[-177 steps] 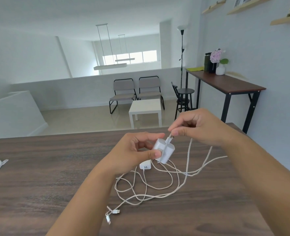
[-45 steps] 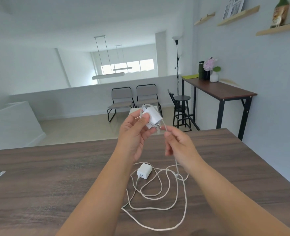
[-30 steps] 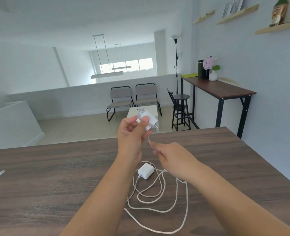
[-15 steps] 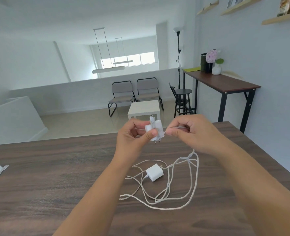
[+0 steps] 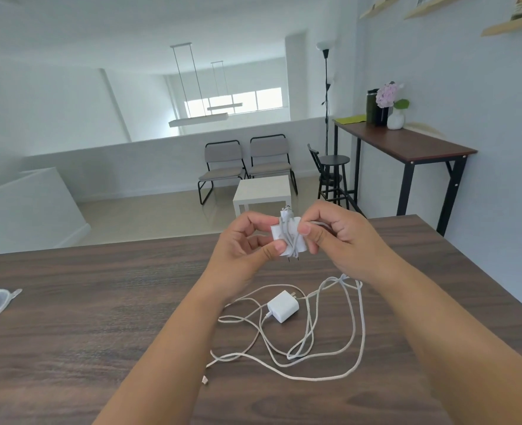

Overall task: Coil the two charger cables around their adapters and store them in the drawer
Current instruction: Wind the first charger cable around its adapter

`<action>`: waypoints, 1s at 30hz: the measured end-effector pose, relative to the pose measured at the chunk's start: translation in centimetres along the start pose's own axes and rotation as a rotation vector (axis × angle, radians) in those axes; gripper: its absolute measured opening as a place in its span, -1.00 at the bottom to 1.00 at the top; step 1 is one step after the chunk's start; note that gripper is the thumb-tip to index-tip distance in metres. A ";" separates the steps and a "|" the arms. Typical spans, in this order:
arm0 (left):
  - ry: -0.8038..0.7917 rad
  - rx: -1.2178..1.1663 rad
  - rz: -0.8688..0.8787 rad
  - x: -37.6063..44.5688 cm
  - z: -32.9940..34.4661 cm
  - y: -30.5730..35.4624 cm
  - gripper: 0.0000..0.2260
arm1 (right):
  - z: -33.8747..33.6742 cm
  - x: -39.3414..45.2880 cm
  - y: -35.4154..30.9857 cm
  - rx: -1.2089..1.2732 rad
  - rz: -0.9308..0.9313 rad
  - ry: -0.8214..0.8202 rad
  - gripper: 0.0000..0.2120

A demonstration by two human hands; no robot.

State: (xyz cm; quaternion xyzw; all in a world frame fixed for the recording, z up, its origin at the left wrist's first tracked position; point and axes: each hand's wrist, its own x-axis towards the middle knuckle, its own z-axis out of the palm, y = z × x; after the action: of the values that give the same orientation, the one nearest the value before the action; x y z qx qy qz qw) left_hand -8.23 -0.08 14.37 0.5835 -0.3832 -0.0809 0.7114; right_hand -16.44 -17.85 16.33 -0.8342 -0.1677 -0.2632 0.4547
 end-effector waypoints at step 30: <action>0.130 0.535 -0.066 -2.1 -0.8 -1.3 -0.76 | -0.2 -0.7 -1.2 -0.327 0.069 -0.023 -0.85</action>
State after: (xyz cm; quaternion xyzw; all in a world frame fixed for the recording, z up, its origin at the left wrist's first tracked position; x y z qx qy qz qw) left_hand -8.78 1.31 12.26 0.7668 -0.3252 0.0378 0.5521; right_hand -17.72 -17.44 16.83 -0.9054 -0.0989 -0.2615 0.3196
